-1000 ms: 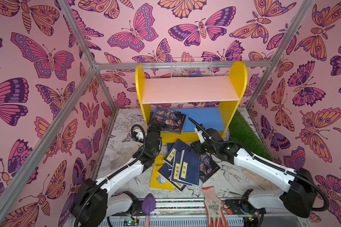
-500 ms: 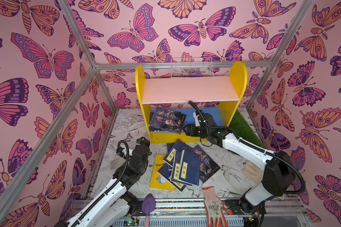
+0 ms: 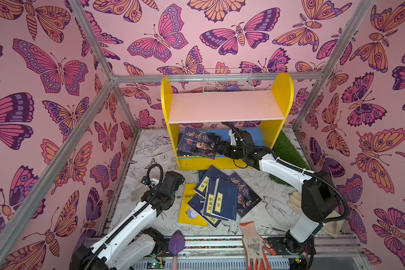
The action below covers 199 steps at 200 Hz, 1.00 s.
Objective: Stacking books/files
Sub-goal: Rotate the book on the bookshelf.
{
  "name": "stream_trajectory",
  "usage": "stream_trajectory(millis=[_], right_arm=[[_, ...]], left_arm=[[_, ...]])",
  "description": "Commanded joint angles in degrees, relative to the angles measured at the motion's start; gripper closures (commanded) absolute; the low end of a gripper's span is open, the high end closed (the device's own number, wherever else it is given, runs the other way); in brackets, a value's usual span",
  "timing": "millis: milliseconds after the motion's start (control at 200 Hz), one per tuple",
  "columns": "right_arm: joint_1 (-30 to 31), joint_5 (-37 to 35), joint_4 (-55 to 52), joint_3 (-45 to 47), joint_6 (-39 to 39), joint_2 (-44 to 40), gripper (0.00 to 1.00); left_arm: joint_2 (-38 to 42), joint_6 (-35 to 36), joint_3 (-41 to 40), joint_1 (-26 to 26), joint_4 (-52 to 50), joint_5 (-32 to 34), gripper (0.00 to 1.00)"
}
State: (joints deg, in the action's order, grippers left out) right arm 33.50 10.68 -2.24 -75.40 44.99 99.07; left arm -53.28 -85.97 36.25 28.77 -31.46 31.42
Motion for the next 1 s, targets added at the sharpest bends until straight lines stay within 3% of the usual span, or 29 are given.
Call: stream_trajectory(millis=[0,546,992], right_arm=[[-1.3,0.7,-1.4,-3.6,0.2,2.4,0.34],[-2.2,-2.0,-7.5,-15.0,-6.0,10.5,0.61],[-2.2,0.5,-11.8,-25.6,-11.7,17.4,0.68]], left_arm=[[0.4,1.2,1.2,-0.5,-1.8,-0.3,0.01],[3.6,2.3,0.7,-1.3,-1.8,0.5,0.01],[2.8,3.3,1.1,-1.8,-1.7,-0.3,0.01]])
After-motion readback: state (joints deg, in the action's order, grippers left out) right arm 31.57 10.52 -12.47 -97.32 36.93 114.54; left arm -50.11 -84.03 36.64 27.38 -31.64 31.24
